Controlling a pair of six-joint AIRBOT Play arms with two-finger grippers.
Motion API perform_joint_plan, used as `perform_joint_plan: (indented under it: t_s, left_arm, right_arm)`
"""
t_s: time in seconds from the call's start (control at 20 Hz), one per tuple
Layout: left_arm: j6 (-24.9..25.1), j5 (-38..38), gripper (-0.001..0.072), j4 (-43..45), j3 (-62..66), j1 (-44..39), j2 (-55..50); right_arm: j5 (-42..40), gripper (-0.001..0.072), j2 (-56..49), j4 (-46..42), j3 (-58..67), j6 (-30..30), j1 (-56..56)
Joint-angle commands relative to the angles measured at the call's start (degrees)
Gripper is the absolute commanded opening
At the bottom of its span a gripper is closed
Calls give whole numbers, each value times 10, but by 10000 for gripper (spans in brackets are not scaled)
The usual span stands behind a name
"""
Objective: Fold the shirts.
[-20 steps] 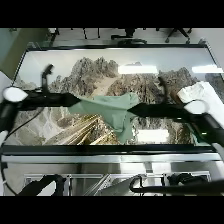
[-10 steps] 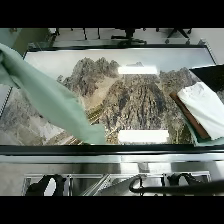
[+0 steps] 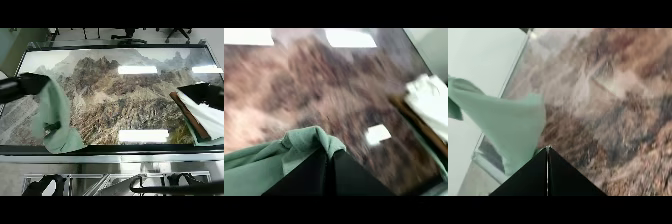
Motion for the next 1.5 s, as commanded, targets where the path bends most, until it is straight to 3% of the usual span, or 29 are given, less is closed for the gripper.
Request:
perform_joint_plan:
  t_s: [0.0, 0.3, 0.55, 0.6, 0.65, 0.7, 0.75, 0.8, 0.9, 0.95, 1.05, 1.25, 1.45]
  left_arm:
    - [9, 43, 14, 2, -46, -125, -78]
    - [9, 99, 14, 2, 98, -326, -224]
    - [9, 76, 16, 3, 188, -392, -340]
    - [9, 55, 130, 3, 200, -392, -359]
    - [3, 27, 500, 2, 214, -387, -376]
    - [-18, -2, 673, 2, 227, -375, -387]
    - [-38, -41, 669, 3, 244, -356, -393]
    - [-53, -82, 669, 8, 258, -334, -395]
    - [-75, -168, 669, 8, 276, -271, -389]
    - [-82, -203, 669, 13, 275, -235, -380]
    - [-88, -225, 669, 65, 230, -177, -341]
    - [-85, -169, 669, 157, 0, -85, -224]
    - [-59, -75, 670, 171, -247, -11, -142]
  right_arm:
    - [-5, 25, 2, 2, -118, -27, 15]
    - [-115, 25, 1, 1, -280, -58, 122]
    - [-207, 26, -18, -1, -303, -65, 229]
    - [-212, 27, -25, -1, -303, -65, 238]
    - [-212, 34, -30, -1, -303, -65, 239]
    - [-212, 68, -35, -2, -303, -65, 239]
    - [-212, 211, -37, -8, -302, -65, 238]
    - [-212, 286, -38, -24, -301, -66, 238]
    - [-212, 310, -39, -61, -301, -65, 236]
    - [-213, 398, -39, -82, -301, -65, 232]
    - [-224, 477, -39, -106, -296, -65, 217]
    - [-228, 477, -56, -111, -267, -43, 132]
    - [-186, 476, -131, -115, -254, -44, 52]
